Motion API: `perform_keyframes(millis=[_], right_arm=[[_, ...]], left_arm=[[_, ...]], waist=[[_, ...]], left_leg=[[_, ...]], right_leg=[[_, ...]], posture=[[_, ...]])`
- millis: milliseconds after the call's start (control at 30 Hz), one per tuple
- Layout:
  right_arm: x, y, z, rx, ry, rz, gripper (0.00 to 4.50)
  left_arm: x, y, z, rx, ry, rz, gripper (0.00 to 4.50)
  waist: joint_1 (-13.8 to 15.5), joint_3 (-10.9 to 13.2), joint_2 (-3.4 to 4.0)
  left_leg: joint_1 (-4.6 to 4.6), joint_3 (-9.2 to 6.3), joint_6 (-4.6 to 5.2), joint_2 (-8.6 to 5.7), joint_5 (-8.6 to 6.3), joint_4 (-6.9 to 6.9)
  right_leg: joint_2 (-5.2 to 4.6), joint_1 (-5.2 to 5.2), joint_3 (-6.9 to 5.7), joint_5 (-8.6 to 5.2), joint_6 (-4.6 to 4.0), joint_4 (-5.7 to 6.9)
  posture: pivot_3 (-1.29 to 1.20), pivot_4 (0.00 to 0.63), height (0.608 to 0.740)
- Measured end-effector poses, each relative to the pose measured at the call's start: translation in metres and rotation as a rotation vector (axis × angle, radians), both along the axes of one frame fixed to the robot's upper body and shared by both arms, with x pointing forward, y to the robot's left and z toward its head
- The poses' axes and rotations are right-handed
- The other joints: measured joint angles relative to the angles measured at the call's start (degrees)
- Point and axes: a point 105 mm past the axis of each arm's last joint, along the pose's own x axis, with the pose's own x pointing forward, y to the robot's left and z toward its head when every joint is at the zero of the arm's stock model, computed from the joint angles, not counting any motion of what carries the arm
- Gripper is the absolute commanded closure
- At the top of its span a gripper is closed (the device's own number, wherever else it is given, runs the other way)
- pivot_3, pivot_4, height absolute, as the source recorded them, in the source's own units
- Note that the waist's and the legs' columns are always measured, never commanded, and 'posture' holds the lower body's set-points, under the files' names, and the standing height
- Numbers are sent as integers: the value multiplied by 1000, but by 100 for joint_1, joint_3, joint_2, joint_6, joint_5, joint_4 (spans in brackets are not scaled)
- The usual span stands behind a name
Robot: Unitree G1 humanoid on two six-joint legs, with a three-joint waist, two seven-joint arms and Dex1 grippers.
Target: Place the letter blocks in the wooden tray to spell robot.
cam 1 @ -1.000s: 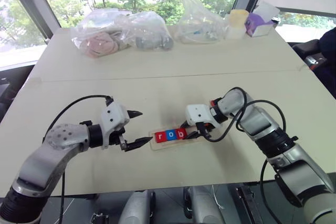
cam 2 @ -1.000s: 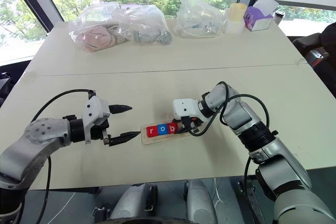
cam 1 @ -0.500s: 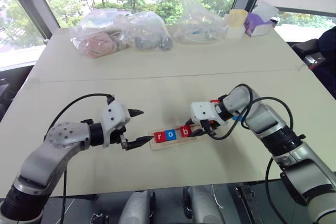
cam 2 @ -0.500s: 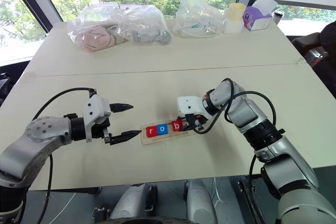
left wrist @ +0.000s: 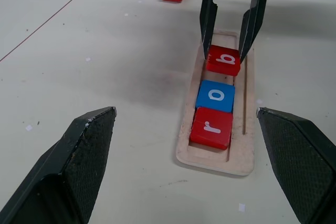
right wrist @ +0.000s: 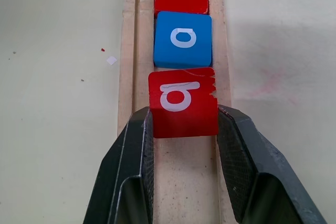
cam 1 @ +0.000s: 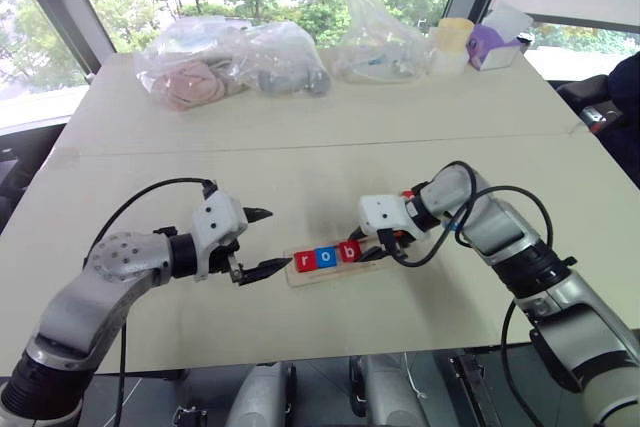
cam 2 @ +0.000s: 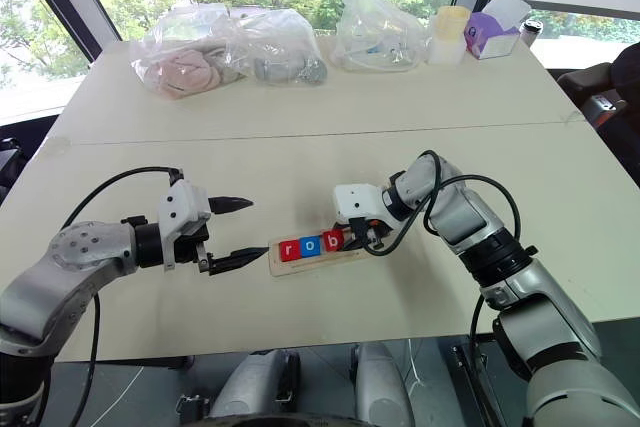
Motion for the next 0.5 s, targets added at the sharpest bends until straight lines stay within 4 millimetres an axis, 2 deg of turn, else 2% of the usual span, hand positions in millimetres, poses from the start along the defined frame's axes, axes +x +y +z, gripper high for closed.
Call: perform_keyframes(millis=[367, 400, 433, 500], right_arm=[[-1, 4, -1, 8, 6, 7, 3387], [-1, 5, -1, 11, 7, 10, 2360], [-1, 6, -1, 14, 8, 13, 1988], [-2, 7, -1, 16, 8, 14, 953]], left_arm=[[0, 0, 0, 0, -1, 2, 0], [0, 0, 0, 0, -1, 2, 0], [0, 0, 0, 0, -1, 2, 0], [0, 0, 0, -1, -1, 2, 0]], waist=[[0, 0, 0], [0, 0, 0], [0, 0, 0], [0, 0, 0]], left_leg=[[0, 0, 0, 0, 0, 0], [0, 0, 0, 0, 0, 0], [0, 0, 0, 0, 0, 0], [0, 0, 0, 0, 0, 0]], right_leg=[[0, 0, 0, 0, 0, 0], [0, 0, 0, 0, 0, 0], [0, 0, 0, 0, 0, 0], [0, 0, 0, 0, 0, 0]], posture=[[0, 150, 725], [0, 150, 725], [0, 150, 725], [0, 150, 725]])
